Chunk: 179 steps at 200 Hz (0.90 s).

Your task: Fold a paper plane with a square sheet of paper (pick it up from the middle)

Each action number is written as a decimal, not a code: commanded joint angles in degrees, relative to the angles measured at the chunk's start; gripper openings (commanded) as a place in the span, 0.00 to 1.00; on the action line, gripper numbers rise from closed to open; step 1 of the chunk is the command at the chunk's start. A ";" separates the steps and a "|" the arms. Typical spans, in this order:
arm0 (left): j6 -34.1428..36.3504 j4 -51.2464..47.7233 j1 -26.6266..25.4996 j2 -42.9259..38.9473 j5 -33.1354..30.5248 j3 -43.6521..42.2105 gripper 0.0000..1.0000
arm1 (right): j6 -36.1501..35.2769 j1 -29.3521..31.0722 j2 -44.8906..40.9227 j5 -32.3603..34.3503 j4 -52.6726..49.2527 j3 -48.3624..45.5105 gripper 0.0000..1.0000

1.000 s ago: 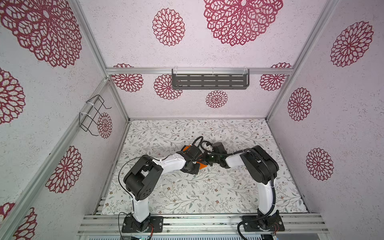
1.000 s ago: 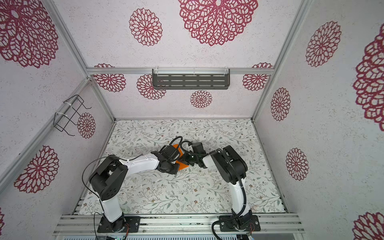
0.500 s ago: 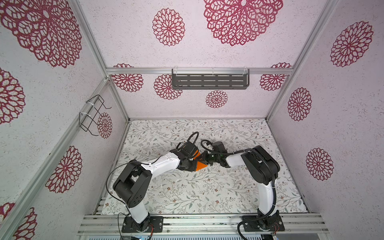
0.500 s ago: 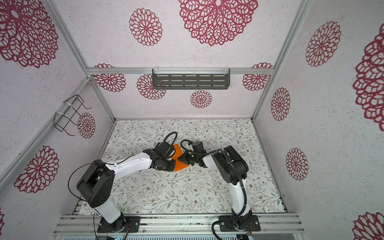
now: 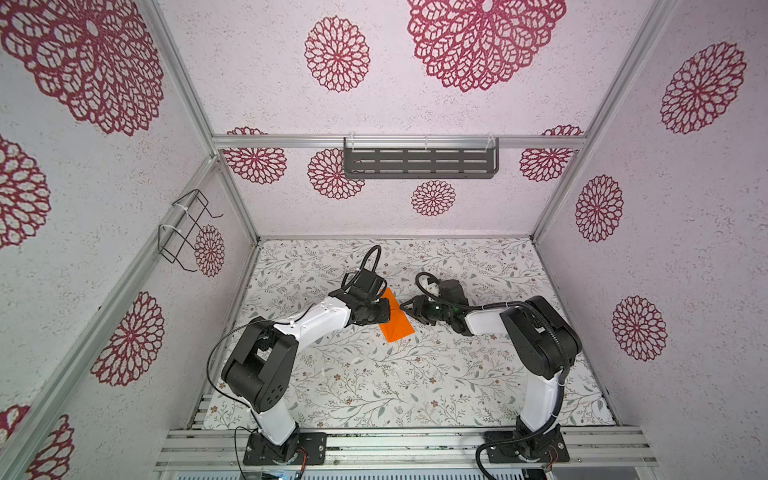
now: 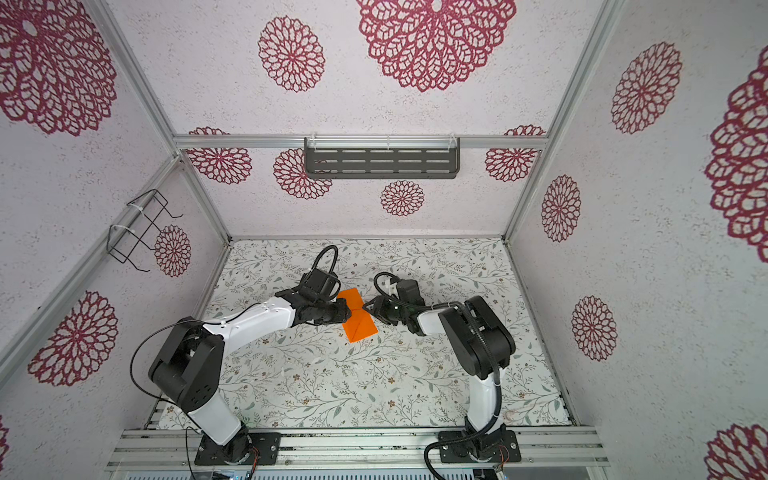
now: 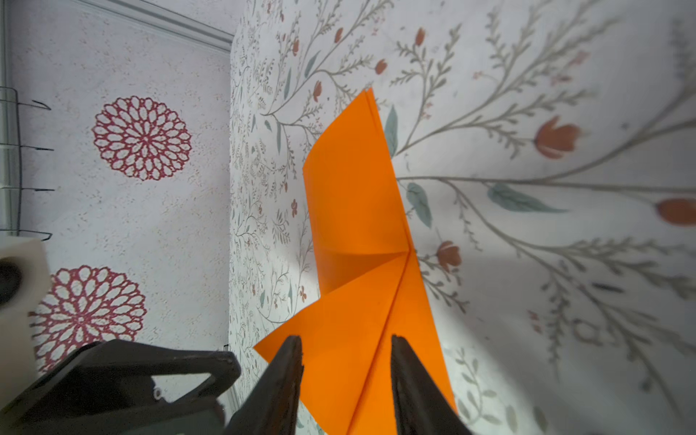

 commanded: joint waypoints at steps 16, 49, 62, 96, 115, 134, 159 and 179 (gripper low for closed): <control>-0.30 2.80 0.61 2.17 0.57 -0.07 0.38 | -1.50 0.20 -0.95 0.19 0.04 0.45 0.46; -0.57 1.24 1.52 5.86 -0.73 1.53 0.33 | -1.66 0.50 -0.02 -1.49 0.17 0.95 0.47; -0.81 1.10 1.85 6.86 -1.36 1.60 0.30 | -1.74 0.71 0.34 -2.25 0.18 1.12 0.47; -2.04 1.00 2.76 9.09 -2.45 1.61 0.20 | -2.29 1.17 1.49 -3.90 -0.26 2.33 0.47; -2.57 0.44 2.87 10.16 -2.63 1.69 0.17 | -2.72 1.64 2.38 -4.34 -1.38 3.58 0.45; -2.65 -0.45 2.87 10.88 -2.89 1.52 0.13 | -2.58 1.86 3.28 -4.44 -2.45 4.55 0.44; -2.81 -1.31 3.09 11.34 -3.41 1.26 0.12 | -1.51 1.88 4.40 -4.68 -2.69 5.28 0.44; -3.28 -1.33 3.39 11.54 -3.42 0.59 0.11 | -1.04 2.21 5.20 -4.79 -3.29 5.98 0.44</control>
